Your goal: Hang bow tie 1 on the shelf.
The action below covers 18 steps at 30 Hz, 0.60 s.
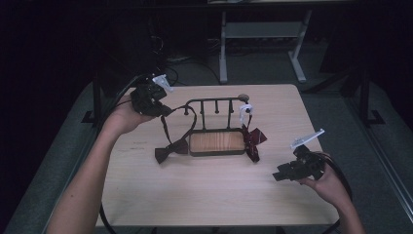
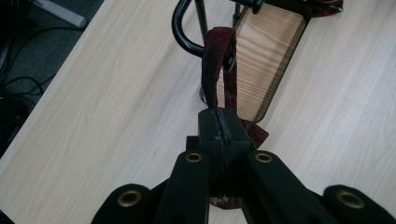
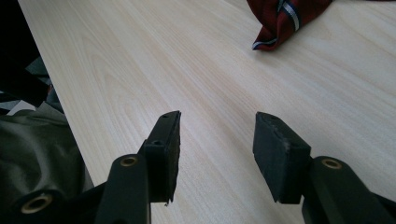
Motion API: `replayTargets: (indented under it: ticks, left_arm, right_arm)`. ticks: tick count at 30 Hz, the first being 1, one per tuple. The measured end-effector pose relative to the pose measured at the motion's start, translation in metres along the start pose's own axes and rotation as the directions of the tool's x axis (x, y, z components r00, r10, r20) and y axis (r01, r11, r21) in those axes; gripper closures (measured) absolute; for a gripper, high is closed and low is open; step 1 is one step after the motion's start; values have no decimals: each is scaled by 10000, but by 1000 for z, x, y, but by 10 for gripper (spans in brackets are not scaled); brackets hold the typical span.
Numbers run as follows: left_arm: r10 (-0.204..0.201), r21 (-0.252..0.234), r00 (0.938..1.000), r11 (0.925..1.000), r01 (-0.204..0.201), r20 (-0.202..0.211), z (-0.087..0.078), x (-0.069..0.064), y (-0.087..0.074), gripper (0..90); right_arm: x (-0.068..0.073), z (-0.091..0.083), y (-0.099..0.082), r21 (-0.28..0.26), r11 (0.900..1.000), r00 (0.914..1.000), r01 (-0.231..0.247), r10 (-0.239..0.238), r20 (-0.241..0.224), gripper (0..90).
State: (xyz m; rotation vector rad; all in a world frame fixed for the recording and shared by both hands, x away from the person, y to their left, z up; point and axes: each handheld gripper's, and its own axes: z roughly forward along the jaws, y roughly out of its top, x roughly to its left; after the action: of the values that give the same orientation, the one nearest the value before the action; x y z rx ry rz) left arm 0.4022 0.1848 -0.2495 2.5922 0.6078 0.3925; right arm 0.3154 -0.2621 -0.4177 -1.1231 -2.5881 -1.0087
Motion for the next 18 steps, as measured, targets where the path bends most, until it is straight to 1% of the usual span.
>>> replayTargets:
  ticks: [2, 3, 6, 10, 12, 14, 18]
  left_arm:
    - [-12, -17, 10000, 10000, 12, -17, 1, 2, 1, 900]
    - [-47, -43, 10000, 10000, 47, 2, 1, 2, 1, 900]
    - [-44, 128, 10000, 9999, 44, -5, 5, 5, 2, 900]
    - [-175, 225, 9998, 9996, 174, 45, 10, 9, 3, 899]
    - [-232, 180, 9997, 9996, 231, 85, 13, 10, 3, 900]
    - [-246, 238, 9996, 9994, 244, 106, 17, 12, 4, 899]
    - [-366, 295, 9993, 9989, 364, 78, 21, 14, 4, 899]
  right_arm:
    - [0, 0, -1, 29, 10000, 10000, -73, 73, -14, 513]
    - [-1, 0, -1, -28, 10000, 10000, -15, 15, -11, 513]
    - [-2, -1, -1, -41, 10000, 10000, -50, 50, -12, 513]
    - [-4, -1, -1, -22, 9999, 9999, -105, 105, -54, 513]
    - [-6, -1, -2, -74, 10000, 10000, -28, 28, -49, 513]
    - [-6, -2, -1, -29, 9999, 9999, -145, 145, -66, 513]
    - [-6, -2, 0, -118, 9999, 9999, -66, 65, -86, 513]
